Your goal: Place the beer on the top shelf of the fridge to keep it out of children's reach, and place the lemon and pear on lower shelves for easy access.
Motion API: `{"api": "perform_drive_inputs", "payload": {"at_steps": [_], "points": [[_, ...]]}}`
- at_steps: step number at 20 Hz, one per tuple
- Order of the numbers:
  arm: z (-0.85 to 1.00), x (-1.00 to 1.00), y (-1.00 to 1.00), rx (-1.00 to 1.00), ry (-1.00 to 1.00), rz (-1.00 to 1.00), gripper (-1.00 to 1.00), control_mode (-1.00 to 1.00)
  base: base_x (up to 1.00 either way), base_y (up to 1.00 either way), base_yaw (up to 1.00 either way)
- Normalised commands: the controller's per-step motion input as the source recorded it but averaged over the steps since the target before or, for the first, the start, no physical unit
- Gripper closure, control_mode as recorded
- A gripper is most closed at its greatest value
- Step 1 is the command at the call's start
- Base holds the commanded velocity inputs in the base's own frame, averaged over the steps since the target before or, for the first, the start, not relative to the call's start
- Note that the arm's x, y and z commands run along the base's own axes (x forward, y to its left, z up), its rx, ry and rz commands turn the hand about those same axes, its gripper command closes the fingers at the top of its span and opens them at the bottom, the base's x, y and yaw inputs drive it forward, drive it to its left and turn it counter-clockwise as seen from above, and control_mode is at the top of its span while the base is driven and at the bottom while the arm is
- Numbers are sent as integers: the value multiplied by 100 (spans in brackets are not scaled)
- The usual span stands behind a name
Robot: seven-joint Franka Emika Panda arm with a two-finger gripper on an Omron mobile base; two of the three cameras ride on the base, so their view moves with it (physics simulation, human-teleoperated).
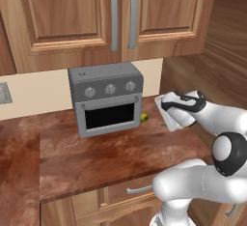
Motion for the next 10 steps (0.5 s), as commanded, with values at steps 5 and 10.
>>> {"api": "perform_drive_inputs", "payload": {"at_steps": [5, 10], "points": [[-10, 15, 15, 0, -9, 1, -100, -100, 0, 0, 0], [-6, 24, 10, 0, -7, 1, -100, -100, 0, 0, 0]]}}
